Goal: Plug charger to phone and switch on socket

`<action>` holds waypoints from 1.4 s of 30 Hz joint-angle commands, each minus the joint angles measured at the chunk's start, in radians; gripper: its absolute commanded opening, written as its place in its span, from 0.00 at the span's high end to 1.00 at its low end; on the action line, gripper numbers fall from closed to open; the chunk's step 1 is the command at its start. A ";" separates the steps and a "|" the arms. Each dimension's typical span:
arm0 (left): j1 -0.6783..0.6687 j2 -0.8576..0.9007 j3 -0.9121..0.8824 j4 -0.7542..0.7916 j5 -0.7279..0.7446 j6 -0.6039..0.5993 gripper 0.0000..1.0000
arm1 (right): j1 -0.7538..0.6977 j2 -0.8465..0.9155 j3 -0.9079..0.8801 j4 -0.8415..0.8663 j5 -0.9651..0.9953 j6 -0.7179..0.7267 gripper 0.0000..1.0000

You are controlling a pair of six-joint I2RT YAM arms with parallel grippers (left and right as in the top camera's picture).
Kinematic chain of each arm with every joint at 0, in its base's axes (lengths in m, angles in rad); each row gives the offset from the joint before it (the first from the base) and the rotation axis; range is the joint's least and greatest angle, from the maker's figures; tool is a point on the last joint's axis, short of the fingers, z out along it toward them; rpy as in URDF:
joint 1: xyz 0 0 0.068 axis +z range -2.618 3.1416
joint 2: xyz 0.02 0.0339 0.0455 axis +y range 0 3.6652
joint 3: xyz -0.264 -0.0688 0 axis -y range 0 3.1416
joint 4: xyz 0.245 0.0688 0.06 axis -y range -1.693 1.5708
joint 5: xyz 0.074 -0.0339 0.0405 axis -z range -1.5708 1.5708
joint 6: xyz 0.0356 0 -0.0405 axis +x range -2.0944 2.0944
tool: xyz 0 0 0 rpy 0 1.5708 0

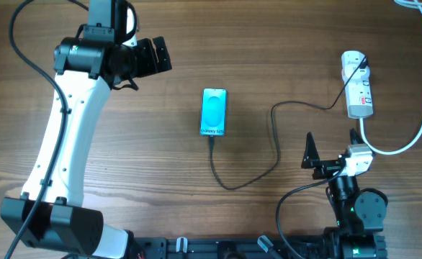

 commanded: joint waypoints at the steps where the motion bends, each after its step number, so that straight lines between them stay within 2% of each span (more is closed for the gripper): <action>1: -0.002 0.006 0.000 0.002 -0.013 -0.013 0.00 | 0.004 -0.013 -0.002 0.003 0.017 -0.013 0.00; 7: -0.002 -0.025 0.000 -0.011 -0.023 -0.012 0.00 | 0.004 -0.013 -0.002 0.002 0.017 -0.013 0.00; 11: -0.002 -0.088 -0.003 -0.145 -0.059 -0.012 0.00 | 0.004 -0.013 -0.002 0.002 0.017 -0.013 0.00; 14: -0.002 -0.138 -0.026 -0.146 -0.058 -0.012 0.00 | 0.004 -0.013 -0.002 0.002 0.017 -0.013 0.00; 18: -0.002 -0.212 -0.114 -0.070 -0.058 -0.012 0.00 | 0.004 -0.013 -0.002 0.003 0.017 -0.013 0.00; 29: -0.002 -0.509 -0.609 0.328 -0.054 0.015 0.00 | 0.004 -0.013 -0.002 0.002 0.017 -0.013 0.00; 42: 0.067 -0.868 -0.985 0.589 -0.037 0.027 0.00 | 0.004 -0.011 -0.002 0.003 0.017 -0.013 0.00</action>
